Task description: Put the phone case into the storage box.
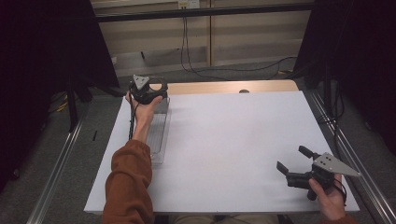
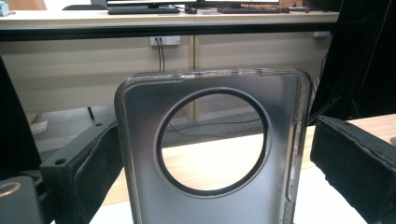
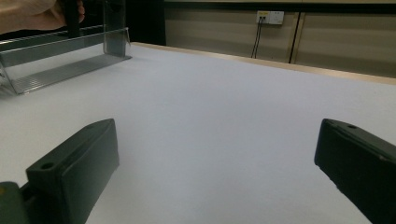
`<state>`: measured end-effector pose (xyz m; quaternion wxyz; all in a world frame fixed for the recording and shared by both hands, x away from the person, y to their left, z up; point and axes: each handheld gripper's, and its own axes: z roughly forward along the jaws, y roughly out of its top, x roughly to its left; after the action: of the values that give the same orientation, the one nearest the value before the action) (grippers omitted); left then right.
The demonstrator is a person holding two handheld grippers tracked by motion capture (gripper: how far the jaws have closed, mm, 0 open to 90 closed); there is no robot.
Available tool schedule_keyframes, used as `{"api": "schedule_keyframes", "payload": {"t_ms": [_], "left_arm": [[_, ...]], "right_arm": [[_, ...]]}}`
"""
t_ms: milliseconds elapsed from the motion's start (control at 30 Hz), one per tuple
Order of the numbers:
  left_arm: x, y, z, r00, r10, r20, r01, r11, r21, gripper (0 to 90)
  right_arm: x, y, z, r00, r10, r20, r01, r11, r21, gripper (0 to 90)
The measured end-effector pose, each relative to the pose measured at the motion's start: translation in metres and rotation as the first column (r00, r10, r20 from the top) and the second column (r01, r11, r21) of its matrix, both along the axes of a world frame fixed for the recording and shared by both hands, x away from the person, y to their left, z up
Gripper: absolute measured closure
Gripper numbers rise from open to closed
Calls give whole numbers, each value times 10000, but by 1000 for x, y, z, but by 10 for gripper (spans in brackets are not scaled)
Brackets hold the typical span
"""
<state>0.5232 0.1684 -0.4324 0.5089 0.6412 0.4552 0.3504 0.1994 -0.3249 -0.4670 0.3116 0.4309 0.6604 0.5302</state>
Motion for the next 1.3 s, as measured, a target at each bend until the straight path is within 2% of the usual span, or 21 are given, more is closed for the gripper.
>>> {"api": "schedule_keyframes", "payload": {"t_ms": [100,200,300,333,400,533,700,767,867,1033,1133,1233,1300], "left_arm": [[0,4,1,9998,162,-61,-163,9998,-122,40],[-1,8,1,9999,48,-114,-49,9998,-172,38],[-3,11,2,9996,83,-261,-84,10000,-45,39],[-3,11,1,9998,4,-187,-10,9995,-318,38],[-5,13,3,9995,114,-304,-123,9995,-294,31],[-10,17,4,9998,-20,-213,8,9986,-524,31],[-15,21,5,9996,-60,-276,44,9984,-570,31],[-18,23,5,9991,-370,-189,354,9962,-799,28],[-21,25,8,9993,-383,7,382,9947,-959,15],[-28,25,11,9976,-682,109,689,9937,-888,14],[-31,26,12,9972,-727,168,741,9915,-1073,14],[-35,27,14,9978,-662,78,667,9933,-946,14],[-38,28,15,9963,-825,234,843,9922,-923,14]], "right_arm": [[0,1,0,10000,-11,-67,12,10000,46,0],[0,1,0,10000,-29,-77,29,10000,53,0],[0,1,0,10000,-21,-67,22,10000,29,0],[0,1,0,10000,-17,-53,17,10000,26,0],[0,1,0,10000,-12,-77,12,10000,17,0],[0,1,0,10000,22,-73,-22,10000,-5,0],[0,1,0,10000,18,-63,-18,10000,-22,0],[0,1,0,10000,-2,-53,2,10000,-38,0],[0,2,0,10000,-6,-54,6,10000,-46,0],[1,2,0,10000,-12,-41,12,10000,-41,0],[1,2,0,10000,-12,-25,12,10000,-40,0],[1,2,0,10000,-3,-54,3,10000,-27,0],[1,2,0,10000,-31,-30,30,10000,-41,0]]}}
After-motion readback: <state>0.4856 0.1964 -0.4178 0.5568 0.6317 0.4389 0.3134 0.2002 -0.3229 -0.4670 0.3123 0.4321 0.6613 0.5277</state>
